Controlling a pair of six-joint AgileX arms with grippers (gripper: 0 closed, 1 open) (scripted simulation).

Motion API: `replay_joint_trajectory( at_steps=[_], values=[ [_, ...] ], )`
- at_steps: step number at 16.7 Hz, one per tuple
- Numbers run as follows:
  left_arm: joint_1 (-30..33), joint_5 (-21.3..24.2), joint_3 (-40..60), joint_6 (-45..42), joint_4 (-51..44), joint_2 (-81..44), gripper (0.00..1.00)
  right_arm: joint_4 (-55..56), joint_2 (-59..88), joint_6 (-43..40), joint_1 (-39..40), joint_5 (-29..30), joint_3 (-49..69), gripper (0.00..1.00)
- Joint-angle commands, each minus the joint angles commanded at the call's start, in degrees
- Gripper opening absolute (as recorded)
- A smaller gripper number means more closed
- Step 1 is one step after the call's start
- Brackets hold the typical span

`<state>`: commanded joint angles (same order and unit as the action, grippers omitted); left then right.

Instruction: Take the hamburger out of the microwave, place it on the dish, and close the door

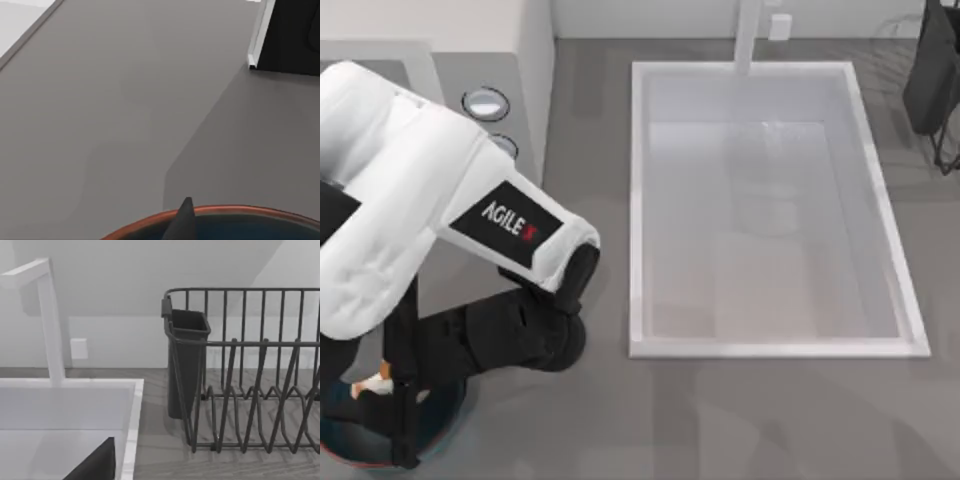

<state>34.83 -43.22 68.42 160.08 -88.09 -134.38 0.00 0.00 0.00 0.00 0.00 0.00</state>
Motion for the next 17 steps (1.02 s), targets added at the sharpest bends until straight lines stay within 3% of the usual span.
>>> replay_joint_trajectory(
  at_steps=[13, 17],
  values=[
    [0.0, 0.0, 0.0, 0.0, 0.0, 0.0, 0.98, 0.0, 0.0, 0.0, 0.0, 0.0, 0.0, 1.0],
    [0.0, 0.0, 0.0, 0.0, 0.0, 0.0, 1.0, 0.0, 0.0, 0.0, 0.0, 0.0, 0.0, 1.0]
  ],
)
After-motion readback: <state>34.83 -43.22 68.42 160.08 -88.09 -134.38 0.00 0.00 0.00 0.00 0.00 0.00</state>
